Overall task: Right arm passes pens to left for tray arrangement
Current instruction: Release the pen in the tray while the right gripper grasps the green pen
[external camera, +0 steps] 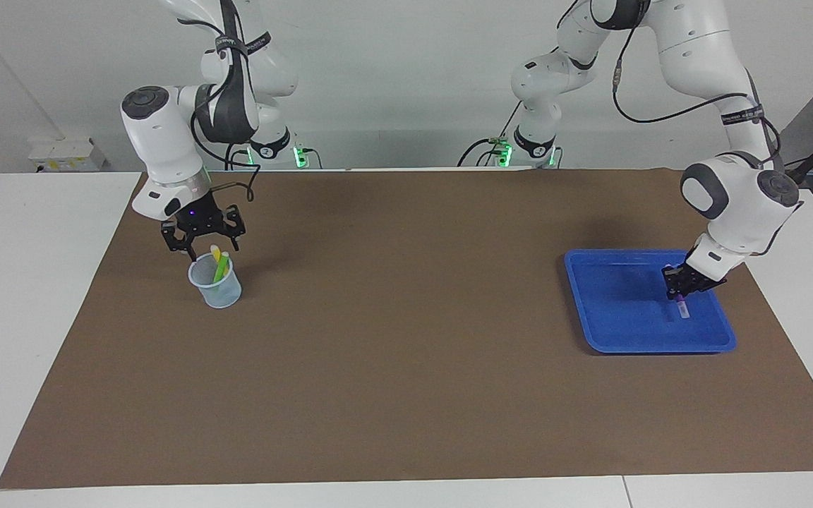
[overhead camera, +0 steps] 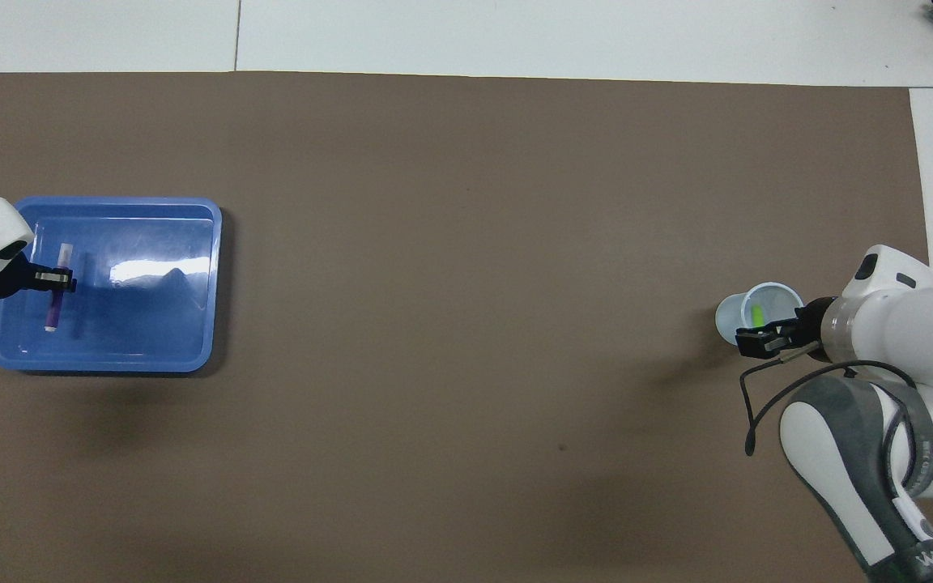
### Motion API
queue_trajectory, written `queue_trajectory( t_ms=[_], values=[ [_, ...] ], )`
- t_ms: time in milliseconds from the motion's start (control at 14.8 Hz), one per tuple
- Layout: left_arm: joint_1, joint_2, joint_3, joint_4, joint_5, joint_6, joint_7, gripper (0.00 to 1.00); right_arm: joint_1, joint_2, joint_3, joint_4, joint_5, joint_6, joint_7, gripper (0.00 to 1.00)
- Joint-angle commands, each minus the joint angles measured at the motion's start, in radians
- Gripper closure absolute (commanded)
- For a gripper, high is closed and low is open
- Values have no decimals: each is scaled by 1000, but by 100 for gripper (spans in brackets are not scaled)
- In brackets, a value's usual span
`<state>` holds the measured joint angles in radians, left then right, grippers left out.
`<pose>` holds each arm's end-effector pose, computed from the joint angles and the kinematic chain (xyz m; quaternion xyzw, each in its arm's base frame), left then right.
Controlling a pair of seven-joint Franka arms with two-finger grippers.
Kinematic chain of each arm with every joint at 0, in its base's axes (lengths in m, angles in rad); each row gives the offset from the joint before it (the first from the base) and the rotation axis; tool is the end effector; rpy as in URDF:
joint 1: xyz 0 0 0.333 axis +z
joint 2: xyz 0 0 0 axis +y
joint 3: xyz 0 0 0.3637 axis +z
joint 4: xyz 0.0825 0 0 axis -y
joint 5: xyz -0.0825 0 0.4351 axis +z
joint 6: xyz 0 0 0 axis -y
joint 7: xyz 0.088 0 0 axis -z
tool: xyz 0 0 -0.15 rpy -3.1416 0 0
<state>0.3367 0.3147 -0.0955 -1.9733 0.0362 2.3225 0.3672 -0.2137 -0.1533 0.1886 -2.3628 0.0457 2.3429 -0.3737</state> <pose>0.6463 0.1625 0.2835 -0.9972 0.0724 -0.0176 0.0042 0.5317 -0.0112 0.3735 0.9852 0.1583 0.0648 0.0100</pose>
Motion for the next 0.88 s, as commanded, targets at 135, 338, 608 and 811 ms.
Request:
queue_trajectory(
  t_ms=[135,338,608,811],
  values=[
    [8,3,-9,-6,19,12,10,72,-30,-26,9,-30,-24,16,-14,22],
    [10,3,-9,-4,19,8,10,61,-30,-28,9,-30,-24,9,-14,52],
    [8,3,-9,13,19,-20,9,61,-30,-29,9,-30,-24,1,-16,68],
    [-2,-11,-9,68,19,-122,0,58,-32,-29,11,-30,-24,-2,-17,82]
  ],
)
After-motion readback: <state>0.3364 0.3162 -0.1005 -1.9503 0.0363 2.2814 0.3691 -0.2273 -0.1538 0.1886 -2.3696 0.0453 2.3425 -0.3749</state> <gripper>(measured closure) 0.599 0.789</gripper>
